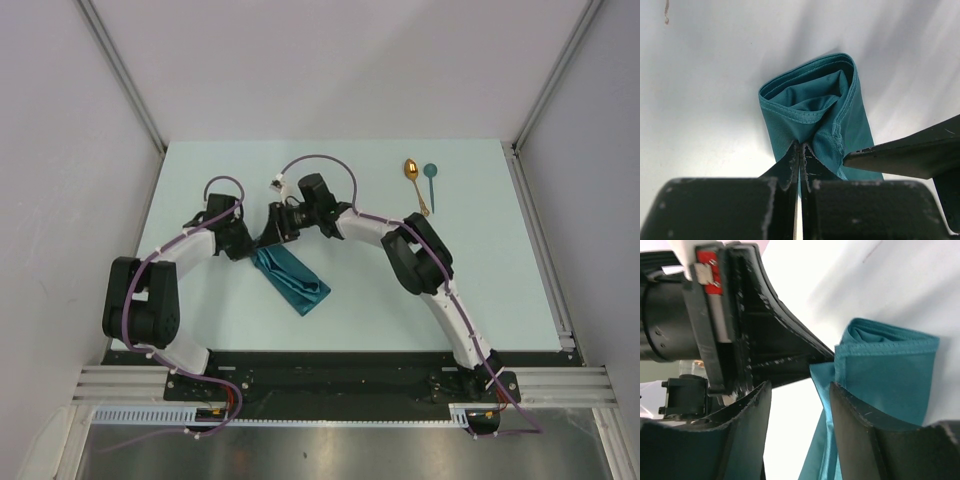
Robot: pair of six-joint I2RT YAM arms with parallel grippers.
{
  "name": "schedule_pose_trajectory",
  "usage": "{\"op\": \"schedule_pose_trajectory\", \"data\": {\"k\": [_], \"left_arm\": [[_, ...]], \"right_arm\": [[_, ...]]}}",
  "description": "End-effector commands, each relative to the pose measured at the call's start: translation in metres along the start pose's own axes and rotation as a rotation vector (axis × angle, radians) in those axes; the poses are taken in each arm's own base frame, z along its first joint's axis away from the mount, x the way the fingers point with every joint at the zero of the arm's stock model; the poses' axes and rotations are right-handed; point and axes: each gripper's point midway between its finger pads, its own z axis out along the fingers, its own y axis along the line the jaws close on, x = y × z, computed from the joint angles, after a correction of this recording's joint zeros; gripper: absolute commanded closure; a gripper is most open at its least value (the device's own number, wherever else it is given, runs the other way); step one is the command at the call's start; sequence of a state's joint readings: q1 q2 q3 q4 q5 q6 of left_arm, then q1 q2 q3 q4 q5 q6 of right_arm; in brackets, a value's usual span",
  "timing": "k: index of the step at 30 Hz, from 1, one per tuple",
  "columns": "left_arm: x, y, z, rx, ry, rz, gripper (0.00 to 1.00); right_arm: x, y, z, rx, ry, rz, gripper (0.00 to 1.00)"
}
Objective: Fold the napkin into a case and place the utensils inside
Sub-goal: Grasp the top corner of the smaller rectangle folded napkin from the folded napkin.
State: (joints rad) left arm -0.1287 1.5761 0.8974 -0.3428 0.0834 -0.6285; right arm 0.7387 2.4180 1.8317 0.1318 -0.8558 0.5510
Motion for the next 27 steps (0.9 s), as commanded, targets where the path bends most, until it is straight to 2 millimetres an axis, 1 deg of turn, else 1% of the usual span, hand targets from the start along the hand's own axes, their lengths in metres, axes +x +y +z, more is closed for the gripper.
{"op": "schedule_pose_trajectory", "data": {"k": [1,2,3,4,5,7,10,14,16,17,19,20,21,22,23,24,27], "left_arm": [[-0.013,-0.012,-0.010,0.054,-0.050,-0.011,1.00],[-0.013,-0.012,-0.010,0.055,-0.047,-0.009,1.00],[-0.014,-0.012,-0.011,0.055,-0.051,-0.009,1.00],[-0.014,-0.011,-0.011,0.052,-0.054,-0.011,1.00],[-0.014,-0.011,-0.012,0.052,-0.052,-0.008,1.00],[-0.014,-0.010,-0.013,0.051,-0.054,-0.009,1.00],[-0.014,-0.010,-0.013,0.051,-0.054,-0.007,1.00],[-0.014,-0.011,-0.010,0.054,-0.047,-0.007,1.00],[-0.015,-0.011,-0.009,0.052,-0.046,-0.007,1.00],[-0.015,-0.010,-0.009,0.049,-0.046,-0.006,1.00],[-0.016,-0.011,-0.010,0.047,-0.048,-0.006,1.00],[-0.016,-0.011,-0.010,0.048,-0.049,-0.004,1.00],[-0.017,-0.011,-0.011,0.049,-0.050,-0.004,1.00],[-0.018,-0.012,-0.011,0.048,-0.053,-0.004,1.00],[-0.019,-0.012,-0.012,0.050,-0.057,-0.004,1.00],[-0.020,-0.013,-0.014,0.051,-0.062,-0.005,1.00],[-0.022,-0.014,-0.015,0.057,-0.075,-0.002,1.00]], "right_arm": [[-0.003,0.011,-0.001,-0.078,0.004,0.015,0.48],[0.002,0.009,0.002,-0.090,0.015,0.028,0.50],[0.006,0.006,0.002,-0.093,0.016,0.048,0.51],[0.002,0.010,0.003,-0.113,-0.001,0.047,0.51],[0.004,0.008,0.004,-0.118,0.003,0.056,0.54],[0.004,0.005,0.001,-0.117,-0.002,0.057,0.55],[-0.009,0.008,-0.010,-0.147,-0.051,0.072,0.55],[-0.028,-0.003,-0.023,-0.139,-0.089,0.097,0.55],[-0.029,-0.010,-0.024,-0.128,-0.092,0.105,0.55],[-0.033,-0.014,-0.025,-0.120,-0.099,0.105,0.55],[-0.027,-0.024,-0.019,-0.109,-0.080,0.125,0.56],[-0.027,-0.023,-0.017,-0.118,-0.077,0.123,0.57],[-0.024,-0.022,-0.013,-0.125,-0.066,0.133,0.59],[-0.018,-0.026,-0.008,-0.123,-0.054,0.145,0.59],[-0.016,-0.026,-0.005,-0.122,-0.051,0.147,0.62],[-0.012,-0.023,0.001,-0.128,-0.038,0.148,0.63],[0.000,-0.020,0.012,-0.140,-0.014,0.156,0.66]]}}
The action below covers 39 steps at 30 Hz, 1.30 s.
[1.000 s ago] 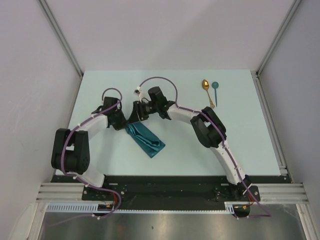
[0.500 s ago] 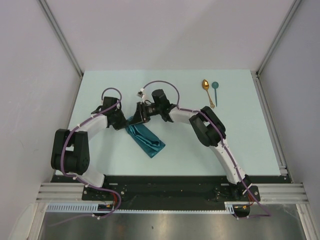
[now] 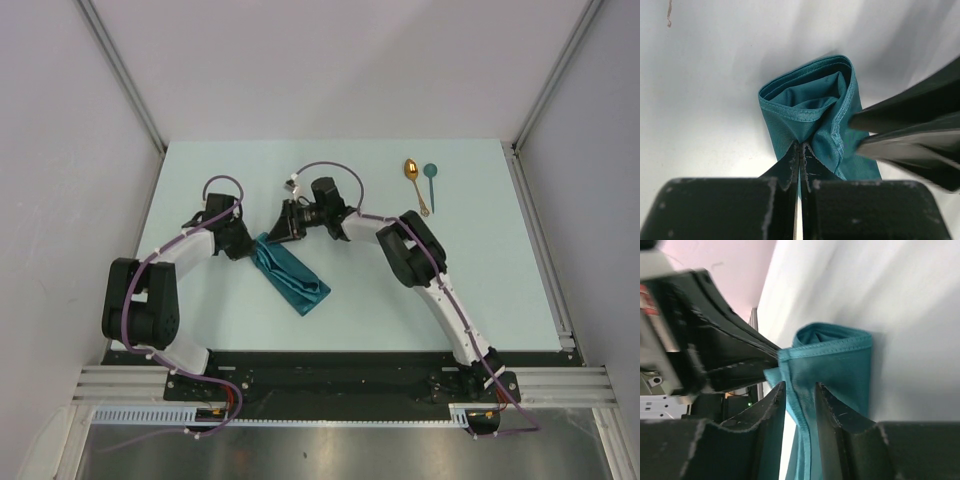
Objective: Fold the napkin into a case and place the utensils inside
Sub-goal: Grasp the top corner of the smaller rectangle folded napkin from the folded napkin.
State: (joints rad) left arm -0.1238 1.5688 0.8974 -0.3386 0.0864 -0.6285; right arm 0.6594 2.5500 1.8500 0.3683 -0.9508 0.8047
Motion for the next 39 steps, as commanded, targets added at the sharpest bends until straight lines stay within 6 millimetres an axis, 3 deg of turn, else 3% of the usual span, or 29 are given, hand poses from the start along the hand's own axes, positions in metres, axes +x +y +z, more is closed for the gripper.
{"op": "schedule_pose_trajectory", "data": {"k": [1,11,21,26,31,36,37,39], "left_arm": [[-0.021,-0.014,-0.014,0.049,-0.072,0.001,1.00],[-0.028,-0.019,-0.019,0.070,-0.105,0.011,1.00],[-0.017,-0.019,-0.020,0.081,-0.070,-0.006,1.00],[-0.007,-0.022,-0.014,0.101,-0.041,0.006,1.00],[-0.005,-0.028,-0.009,0.099,-0.022,0.041,1.00],[-0.002,-0.019,-0.005,0.036,-0.007,0.019,1.00],[-0.001,-0.018,-0.004,0.030,-0.008,0.013,1.00],[-0.001,-0.012,-0.004,0.002,-0.017,0.002,1.00]], "right_arm": [[0.020,0.018,0.025,-0.057,0.059,-0.013,0.67],[0.041,0.023,0.033,-0.042,0.088,-0.030,0.74],[0.015,-0.007,0.036,0.018,0.006,-0.008,0.76],[0.006,-0.008,0.042,-0.008,-0.019,0.014,0.80],[0.016,-0.014,0.054,0.007,-0.012,0.059,0.86],[0.021,-0.017,0.062,0.077,-0.014,0.049,0.89],[0.030,-0.018,0.065,0.111,0.020,0.064,0.91],[0.032,-0.022,0.066,0.182,0.032,-0.007,0.92]]}}
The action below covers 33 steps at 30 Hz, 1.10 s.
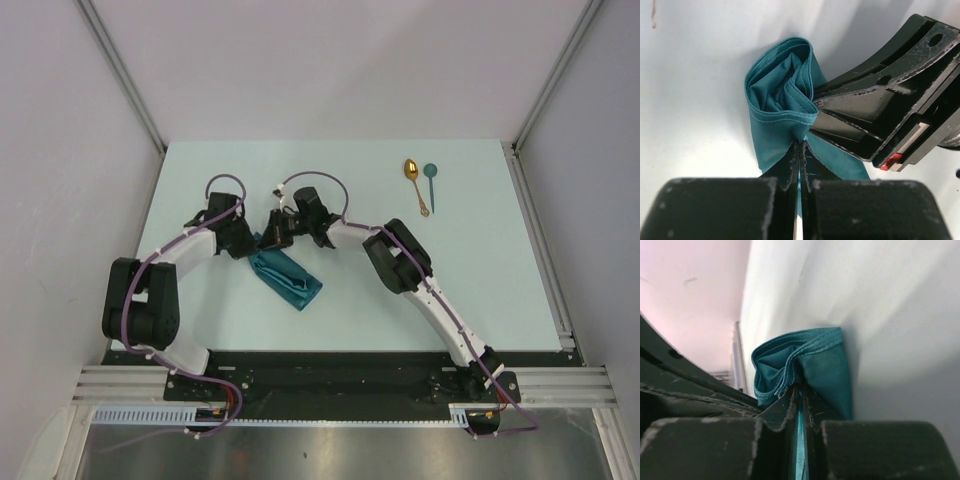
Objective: Fold the napkin into a case and place the utensils inside
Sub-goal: Grasp the top corner of the smaller rectangle folded napkin from the folded napkin.
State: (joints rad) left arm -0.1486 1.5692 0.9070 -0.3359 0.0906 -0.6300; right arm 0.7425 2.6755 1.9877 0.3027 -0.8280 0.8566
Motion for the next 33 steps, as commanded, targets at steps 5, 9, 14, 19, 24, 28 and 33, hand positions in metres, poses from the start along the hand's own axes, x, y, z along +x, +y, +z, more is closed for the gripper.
{"op": "schedule_pose_trajectory", "data": {"k": [5,9,14,19,24,28,33], "left_arm": [[-0.010,0.005,-0.011,-0.050,-0.070,-0.025,1.00],[-0.014,0.013,-0.015,-0.091,-0.104,-0.042,1.00],[-0.011,0.010,-0.016,-0.062,-0.105,-0.036,1.00],[-0.003,0.013,-0.011,-0.062,-0.074,-0.042,1.00],[0.004,0.017,-0.005,-0.068,-0.066,-0.059,1.00],[0.000,0.011,-0.008,-0.051,-0.068,-0.054,1.00],[-0.010,0.024,-0.014,-0.117,-0.135,-0.058,1.00]], "right_arm": [[0.021,0.005,0.005,0.156,0.024,-0.122,0.94],[0.014,0.022,-0.004,0.122,0.037,-0.121,0.98],[0.017,0.041,0.002,0.008,0.045,-0.056,1.00],[0.009,0.044,0.013,-0.101,0.007,0.061,1.00],[-0.003,0.042,0.025,-0.126,-0.024,0.151,1.00],[0.014,0.036,0.034,-0.109,0.007,0.172,1.00],[0.035,0.023,0.030,0.068,0.059,0.038,1.00]]}}
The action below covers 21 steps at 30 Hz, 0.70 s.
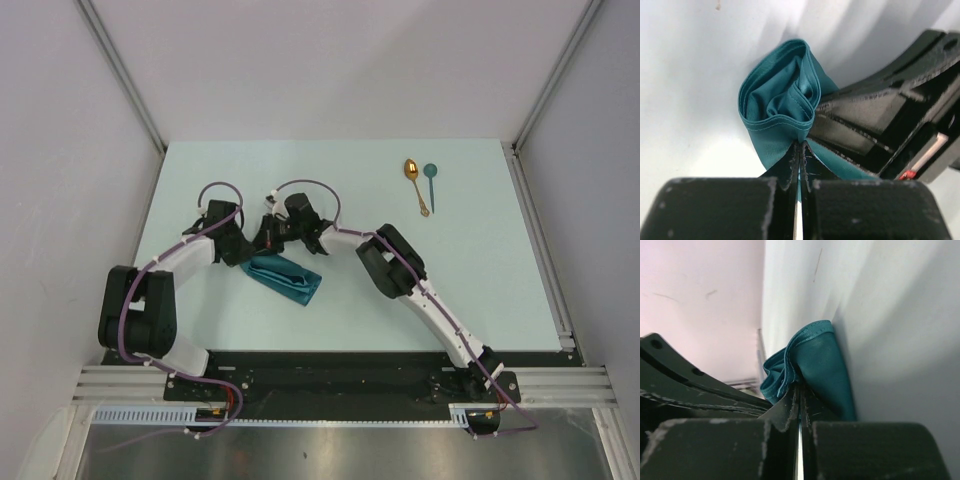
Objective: Fold the napkin into a case and place the utensils inside
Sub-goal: Grasp the top corner of the smaller rectangle folded napkin from the folded napkin.
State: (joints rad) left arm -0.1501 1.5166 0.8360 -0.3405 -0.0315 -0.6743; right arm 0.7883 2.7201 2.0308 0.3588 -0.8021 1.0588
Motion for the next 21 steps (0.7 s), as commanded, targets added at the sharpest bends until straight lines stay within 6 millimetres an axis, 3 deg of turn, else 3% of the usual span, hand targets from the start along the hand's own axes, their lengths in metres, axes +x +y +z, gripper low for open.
{"op": "schedule_pose_trajectory", "data": {"k": [1,5,11,14,15,18,21], "left_arm": [[-0.020,-0.003,-0.013,-0.008,-0.100,-0.016,1.00],[-0.025,0.005,-0.012,-0.044,-0.122,-0.036,1.00],[-0.021,0.011,-0.011,-0.052,-0.113,-0.046,0.99],[-0.021,0.015,-0.014,-0.048,-0.112,-0.067,0.88],[-0.021,0.015,-0.017,-0.045,-0.116,-0.073,0.76],[-0.026,0.010,-0.029,0.000,-0.146,-0.086,0.63],[-0.030,0.005,-0.045,0.033,-0.172,-0.086,0.59]], "right_arm": [[0.033,-0.006,0.005,0.127,0.062,-0.107,1.00],[0.043,-0.010,0.003,0.145,0.095,-0.152,1.00],[0.029,0.002,0.001,0.101,0.106,-0.199,0.92],[0.027,0.010,-0.001,0.078,0.117,-0.203,0.89],[0.027,0.013,-0.001,0.072,0.120,-0.205,0.88],[0.028,0.018,-0.001,0.057,0.130,-0.206,0.83],[0.027,0.017,-0.001,0.059,0.125,-0.198,0.83]]}}
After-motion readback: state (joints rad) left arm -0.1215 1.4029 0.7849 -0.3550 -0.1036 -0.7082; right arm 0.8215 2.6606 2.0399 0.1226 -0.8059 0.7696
